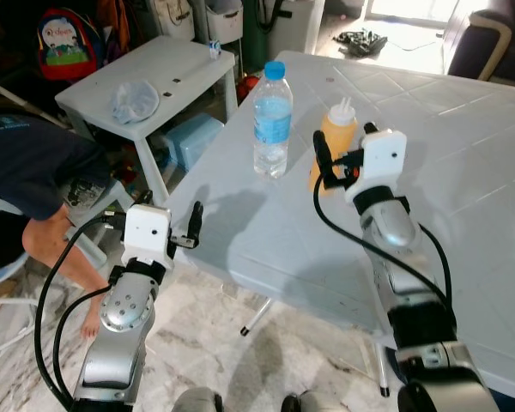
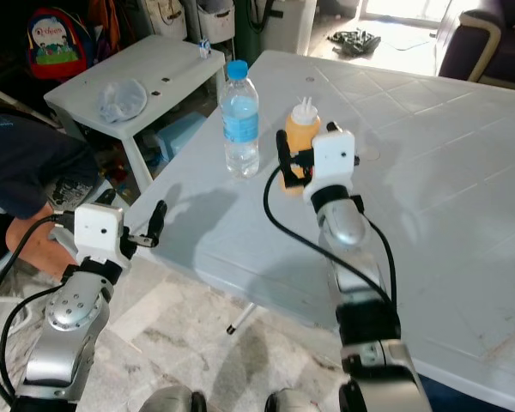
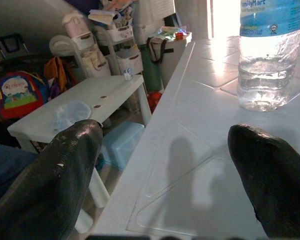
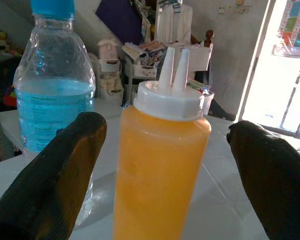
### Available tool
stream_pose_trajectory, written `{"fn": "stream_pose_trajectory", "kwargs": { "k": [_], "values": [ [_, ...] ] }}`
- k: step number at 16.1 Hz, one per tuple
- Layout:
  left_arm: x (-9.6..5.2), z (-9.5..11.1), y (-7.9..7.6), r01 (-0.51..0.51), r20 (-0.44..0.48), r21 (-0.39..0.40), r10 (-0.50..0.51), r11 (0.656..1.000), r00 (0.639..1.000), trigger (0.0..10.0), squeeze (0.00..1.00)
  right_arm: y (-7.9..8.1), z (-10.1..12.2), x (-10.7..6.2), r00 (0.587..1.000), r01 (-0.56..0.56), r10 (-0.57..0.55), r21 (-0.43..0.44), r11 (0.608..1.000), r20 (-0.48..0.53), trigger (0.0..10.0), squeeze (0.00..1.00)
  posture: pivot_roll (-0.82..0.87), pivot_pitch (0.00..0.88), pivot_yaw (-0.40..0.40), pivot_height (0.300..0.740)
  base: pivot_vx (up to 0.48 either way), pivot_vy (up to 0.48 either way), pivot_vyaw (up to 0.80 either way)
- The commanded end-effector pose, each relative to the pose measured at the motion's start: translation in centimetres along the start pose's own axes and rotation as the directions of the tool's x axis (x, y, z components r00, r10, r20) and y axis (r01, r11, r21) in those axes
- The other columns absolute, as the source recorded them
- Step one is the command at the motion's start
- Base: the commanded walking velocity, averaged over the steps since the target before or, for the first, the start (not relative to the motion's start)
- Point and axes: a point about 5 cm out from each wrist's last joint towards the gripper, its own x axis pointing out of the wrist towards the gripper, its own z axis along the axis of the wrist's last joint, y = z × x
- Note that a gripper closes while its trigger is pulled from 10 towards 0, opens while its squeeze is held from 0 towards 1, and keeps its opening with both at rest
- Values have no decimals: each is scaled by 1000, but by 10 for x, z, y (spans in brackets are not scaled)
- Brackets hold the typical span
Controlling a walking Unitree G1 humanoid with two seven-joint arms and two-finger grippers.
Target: Restocking fridge
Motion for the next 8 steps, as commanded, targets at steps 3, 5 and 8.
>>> {"fn": "stream_pose_trajectory", "kwargs": {
  "k": [3,5,8],
  "values": [
    [-7,7,-6,23,37,48,-25,999,999,10000,0,-2,3,9,1000,2,-2,-14,1000,12,10000,0,94,88,27,740,0,0,0],
    [-13,11,-8,21,58,39,-23,999,998,10000,0,-4,4,14,1000,8,-7,-15,1000,13,10000,0,96,90,25,740,0,0,0],
    [-24,15,-21,82,87,128,-94,988,992,10000,0,-6,3,17,1000,7,-7,-12,1000,11,10000,0,101,95,24,740,0,0,0]
  ]
}}
